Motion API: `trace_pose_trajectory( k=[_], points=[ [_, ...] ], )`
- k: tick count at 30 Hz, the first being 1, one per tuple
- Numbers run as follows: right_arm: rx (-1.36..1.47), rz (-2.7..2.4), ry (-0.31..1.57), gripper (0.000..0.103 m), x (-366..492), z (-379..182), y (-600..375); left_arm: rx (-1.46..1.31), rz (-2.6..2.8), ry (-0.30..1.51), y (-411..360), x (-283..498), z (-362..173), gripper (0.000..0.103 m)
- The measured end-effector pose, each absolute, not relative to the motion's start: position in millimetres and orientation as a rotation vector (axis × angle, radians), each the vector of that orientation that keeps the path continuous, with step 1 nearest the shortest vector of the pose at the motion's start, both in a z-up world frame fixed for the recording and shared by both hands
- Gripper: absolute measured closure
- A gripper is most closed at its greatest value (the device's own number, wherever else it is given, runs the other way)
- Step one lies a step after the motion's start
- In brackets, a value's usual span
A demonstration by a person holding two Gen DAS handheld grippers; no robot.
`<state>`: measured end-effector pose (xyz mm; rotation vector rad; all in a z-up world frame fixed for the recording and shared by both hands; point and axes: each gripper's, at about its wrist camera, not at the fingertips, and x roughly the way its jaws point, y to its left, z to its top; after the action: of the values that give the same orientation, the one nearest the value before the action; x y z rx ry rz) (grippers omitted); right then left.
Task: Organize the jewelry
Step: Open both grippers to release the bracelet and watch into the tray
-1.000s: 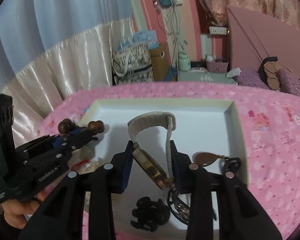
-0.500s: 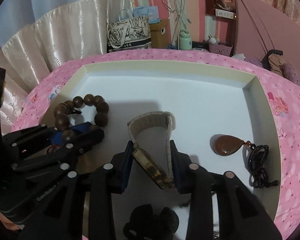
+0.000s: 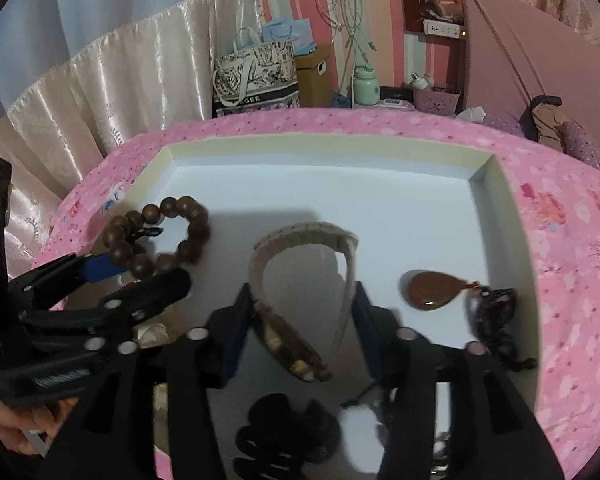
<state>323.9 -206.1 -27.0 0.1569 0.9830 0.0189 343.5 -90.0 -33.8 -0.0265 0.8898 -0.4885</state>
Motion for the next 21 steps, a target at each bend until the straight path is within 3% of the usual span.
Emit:
trace_pose_trajectory(
  k=[11,21],
  points=[
    [0.241,-0.007,0.847,0.041,286.0,27.0,-240.9,-0.025,-0.512,0.927,-84.7,332.3,-19.0,0.019],
    [0.177,-0.101,0.764,0.041,185.2,54.5,-261.8,0.088,-0.465,0.837,-56.3,235.4,-4.2,0.018]
  ],
)
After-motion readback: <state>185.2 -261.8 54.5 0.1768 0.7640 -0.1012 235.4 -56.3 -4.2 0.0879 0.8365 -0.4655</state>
